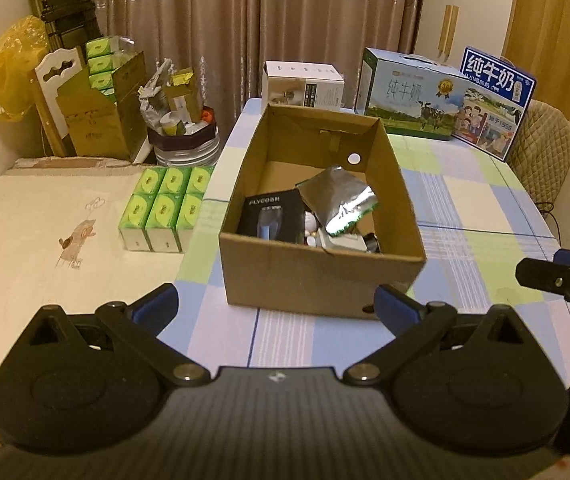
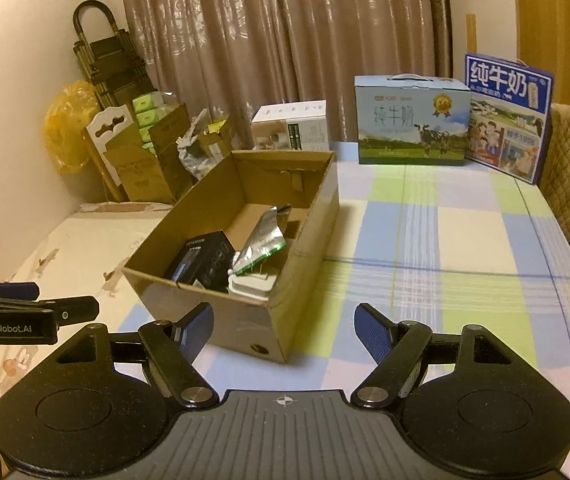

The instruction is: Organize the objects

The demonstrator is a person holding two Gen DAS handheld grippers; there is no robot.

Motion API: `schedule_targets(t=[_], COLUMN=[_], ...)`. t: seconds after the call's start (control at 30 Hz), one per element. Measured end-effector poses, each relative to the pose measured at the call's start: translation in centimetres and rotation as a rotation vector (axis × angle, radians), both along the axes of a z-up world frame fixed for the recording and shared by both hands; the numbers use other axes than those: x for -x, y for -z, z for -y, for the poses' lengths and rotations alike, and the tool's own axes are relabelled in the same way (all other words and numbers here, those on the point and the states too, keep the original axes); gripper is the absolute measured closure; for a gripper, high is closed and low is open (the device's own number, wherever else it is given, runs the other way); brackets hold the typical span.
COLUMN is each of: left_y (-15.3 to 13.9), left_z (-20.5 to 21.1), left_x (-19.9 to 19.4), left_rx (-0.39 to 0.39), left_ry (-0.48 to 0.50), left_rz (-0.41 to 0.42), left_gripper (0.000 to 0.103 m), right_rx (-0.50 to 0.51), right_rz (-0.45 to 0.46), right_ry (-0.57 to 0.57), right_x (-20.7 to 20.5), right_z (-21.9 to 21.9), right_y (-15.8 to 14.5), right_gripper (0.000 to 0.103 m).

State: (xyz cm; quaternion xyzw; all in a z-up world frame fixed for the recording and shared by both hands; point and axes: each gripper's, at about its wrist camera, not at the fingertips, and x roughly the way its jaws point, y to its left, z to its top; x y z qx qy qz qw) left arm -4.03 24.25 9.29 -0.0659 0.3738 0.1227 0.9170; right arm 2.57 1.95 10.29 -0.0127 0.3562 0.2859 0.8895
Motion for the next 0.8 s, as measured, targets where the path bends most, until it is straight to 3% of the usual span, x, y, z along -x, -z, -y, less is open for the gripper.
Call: schedule_targets(t=[0.8], left_y=[-0.3], left_z=[3.9], left_x=[2.5], left_rx=[-0.021], left_ry=[0.021], left_rz=[-0.018], left_gripper=[0.001], right_rx=[0.031], right_rz=[-0.028], right_ry=[0.037], right_x=[2.9], right_z=[3.0], right_y=[0.6], right_gripper=[0.028])
